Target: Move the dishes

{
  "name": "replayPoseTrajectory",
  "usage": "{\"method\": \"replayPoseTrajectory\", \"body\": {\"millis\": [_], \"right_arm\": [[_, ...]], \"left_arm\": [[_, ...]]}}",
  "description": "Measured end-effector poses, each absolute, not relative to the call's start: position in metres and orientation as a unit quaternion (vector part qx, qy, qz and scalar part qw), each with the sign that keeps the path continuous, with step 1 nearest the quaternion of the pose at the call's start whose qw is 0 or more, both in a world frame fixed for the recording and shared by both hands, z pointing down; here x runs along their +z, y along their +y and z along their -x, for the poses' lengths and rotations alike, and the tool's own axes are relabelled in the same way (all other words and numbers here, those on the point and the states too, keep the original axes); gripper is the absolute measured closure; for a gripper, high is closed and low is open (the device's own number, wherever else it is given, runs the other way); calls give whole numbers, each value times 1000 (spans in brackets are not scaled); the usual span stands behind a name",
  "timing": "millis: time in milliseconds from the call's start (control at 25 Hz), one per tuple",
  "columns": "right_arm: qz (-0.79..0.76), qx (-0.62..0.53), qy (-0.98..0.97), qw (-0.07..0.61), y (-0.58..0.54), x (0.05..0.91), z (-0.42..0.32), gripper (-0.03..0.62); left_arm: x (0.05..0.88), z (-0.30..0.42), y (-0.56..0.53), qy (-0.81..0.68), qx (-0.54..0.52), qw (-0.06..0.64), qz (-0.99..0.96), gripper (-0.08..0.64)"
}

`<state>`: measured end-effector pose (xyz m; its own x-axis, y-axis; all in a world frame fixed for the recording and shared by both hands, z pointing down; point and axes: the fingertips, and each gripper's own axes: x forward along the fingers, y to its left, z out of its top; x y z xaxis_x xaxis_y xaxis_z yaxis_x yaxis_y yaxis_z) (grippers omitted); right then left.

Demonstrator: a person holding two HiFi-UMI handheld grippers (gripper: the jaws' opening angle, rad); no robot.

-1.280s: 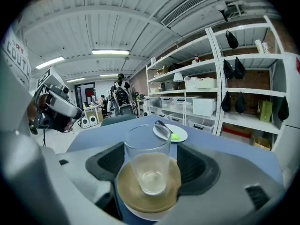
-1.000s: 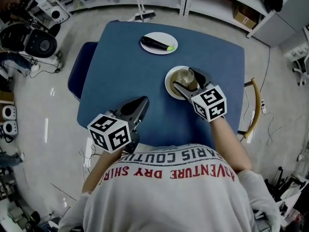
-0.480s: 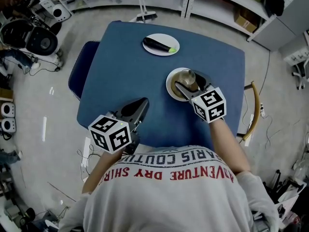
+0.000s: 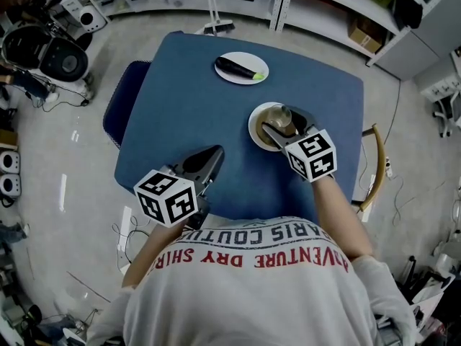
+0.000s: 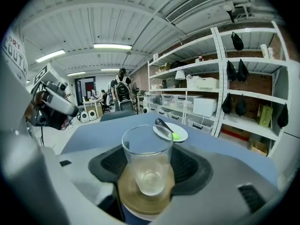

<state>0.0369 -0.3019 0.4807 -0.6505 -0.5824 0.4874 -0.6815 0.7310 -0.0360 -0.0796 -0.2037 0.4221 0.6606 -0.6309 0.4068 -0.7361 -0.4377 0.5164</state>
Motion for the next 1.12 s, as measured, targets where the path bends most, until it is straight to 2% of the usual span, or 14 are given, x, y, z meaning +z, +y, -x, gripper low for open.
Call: {"method": "replayPoseTrajectory", "body": {"millis": [480, 1120], "right_arm": [[-373, 81, -901, 206, -299, 438, -46, 307], [-471, 72, -859, 187, -284, 397, -139, 307]], "left_arm": [[411, 79, -191, -393, 80, 331, -854, 532], [398, 48, -176, -352, 89, 313, -877, 532]]}}
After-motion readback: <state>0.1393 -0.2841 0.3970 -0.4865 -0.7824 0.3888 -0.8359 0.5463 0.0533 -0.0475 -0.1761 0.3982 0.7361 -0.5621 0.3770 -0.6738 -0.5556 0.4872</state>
